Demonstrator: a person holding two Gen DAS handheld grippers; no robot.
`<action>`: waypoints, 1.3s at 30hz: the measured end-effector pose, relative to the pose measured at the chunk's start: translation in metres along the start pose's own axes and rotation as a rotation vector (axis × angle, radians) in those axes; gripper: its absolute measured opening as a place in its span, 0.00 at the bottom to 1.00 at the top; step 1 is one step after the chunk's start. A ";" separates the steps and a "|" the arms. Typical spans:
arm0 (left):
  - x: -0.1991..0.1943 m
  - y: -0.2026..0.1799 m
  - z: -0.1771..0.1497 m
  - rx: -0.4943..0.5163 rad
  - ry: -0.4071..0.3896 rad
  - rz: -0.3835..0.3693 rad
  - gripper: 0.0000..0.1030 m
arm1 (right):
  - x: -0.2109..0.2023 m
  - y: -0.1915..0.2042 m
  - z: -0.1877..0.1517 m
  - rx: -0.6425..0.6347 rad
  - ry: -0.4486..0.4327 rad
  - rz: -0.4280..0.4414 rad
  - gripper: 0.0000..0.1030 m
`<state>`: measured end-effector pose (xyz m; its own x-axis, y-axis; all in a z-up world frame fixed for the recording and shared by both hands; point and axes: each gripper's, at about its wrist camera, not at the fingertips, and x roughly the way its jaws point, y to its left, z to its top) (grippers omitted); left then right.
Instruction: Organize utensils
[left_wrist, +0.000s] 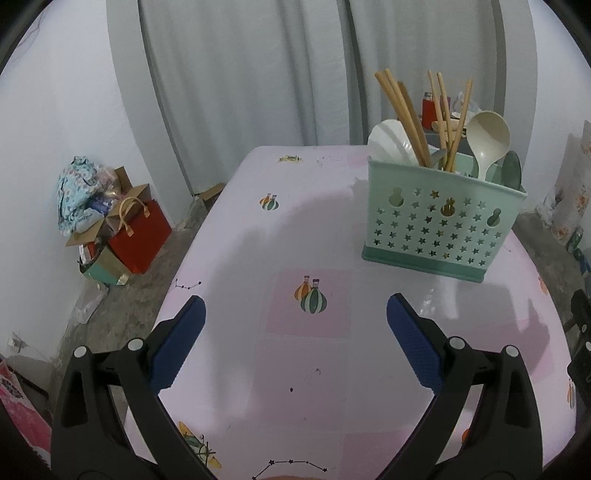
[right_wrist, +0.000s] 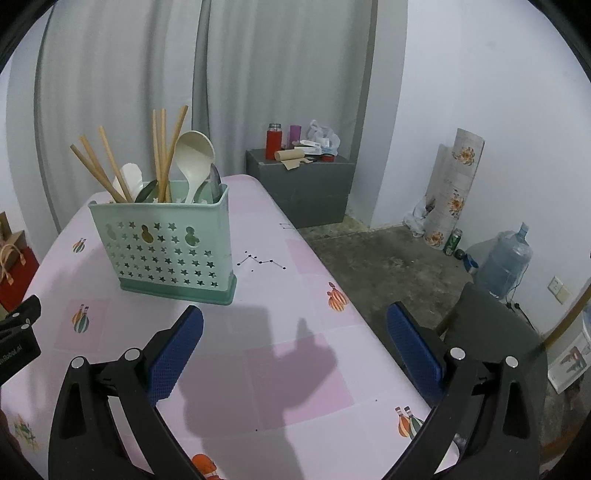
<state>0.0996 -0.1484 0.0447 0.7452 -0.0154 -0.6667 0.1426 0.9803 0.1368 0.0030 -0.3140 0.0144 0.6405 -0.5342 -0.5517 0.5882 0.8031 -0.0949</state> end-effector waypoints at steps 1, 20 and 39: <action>0.001 0.000 -0.001 0.000 0.006 -0.001 0.92 | 0.000 0.000 0.000 0.000 0.001 0.001 0.94; 0.000 0.001 -0.003 0.003 0.017 -0.003 0.92 | -0.003 0.003 0.000 -0.005 0.003 0.010 0.94; 0.001 0.000 -0.006 0.006 0.027 -0.007 0.92 | -0.003 0.003 0.000 -0.005 0.003 0.010 0.94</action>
<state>0.0965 -0.1475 0.0401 0.7260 -0.0166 -0.6875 0.1518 0.9789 0.1366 0.0028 -0.3096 0.0161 0.6448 -0.5257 -0.5549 0.5795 0.8096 -0.0936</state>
